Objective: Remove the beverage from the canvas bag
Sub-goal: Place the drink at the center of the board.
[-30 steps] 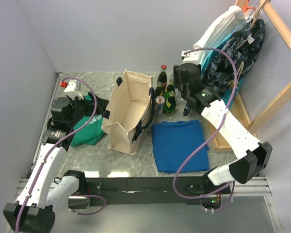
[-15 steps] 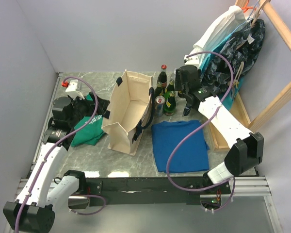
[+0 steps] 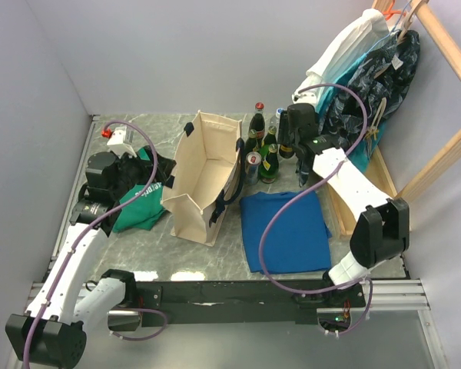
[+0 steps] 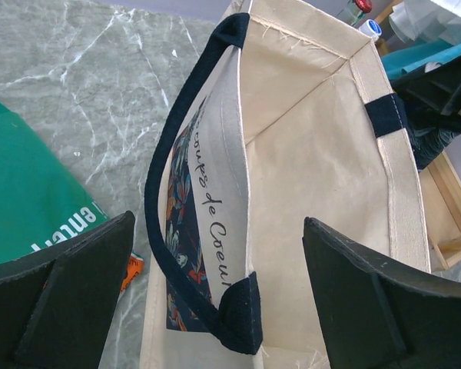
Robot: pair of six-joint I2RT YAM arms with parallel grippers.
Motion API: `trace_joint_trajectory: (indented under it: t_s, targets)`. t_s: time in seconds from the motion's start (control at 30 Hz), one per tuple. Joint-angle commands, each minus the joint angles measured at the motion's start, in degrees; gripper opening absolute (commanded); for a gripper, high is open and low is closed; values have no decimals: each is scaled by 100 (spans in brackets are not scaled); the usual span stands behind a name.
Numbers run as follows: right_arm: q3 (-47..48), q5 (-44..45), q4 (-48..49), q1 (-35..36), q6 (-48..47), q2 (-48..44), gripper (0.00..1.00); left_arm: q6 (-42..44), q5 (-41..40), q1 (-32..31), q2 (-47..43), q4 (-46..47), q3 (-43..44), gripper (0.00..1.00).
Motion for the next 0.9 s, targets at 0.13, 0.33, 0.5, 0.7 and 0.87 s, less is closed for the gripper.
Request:
trace_joint_trajectory:
  t_s: [0.13, 0.33, 0.5, 0.7, 0.87]
  targets:
    - [252, 120, 741, -32, -193, 248, 0, 100, 49, -37, 63, 147, 46, 96]
    - [199, 191, 907, -50, -237, 442, 0, 117, -4, -37, 98, 129, 46, 96]
    - [269, 138, 960, -85, -202, 635, 0, 82, 48, -37, 151, 191, 11, 96]
    - [313, 103, 1004, -129, -167, 846, 0, 100, 75, -37, 239, 147, 46, 96]
    - [340, 129, 1022, -155, -141, 996, 0, 109, 58, -37, 265, 147, 38, 96]
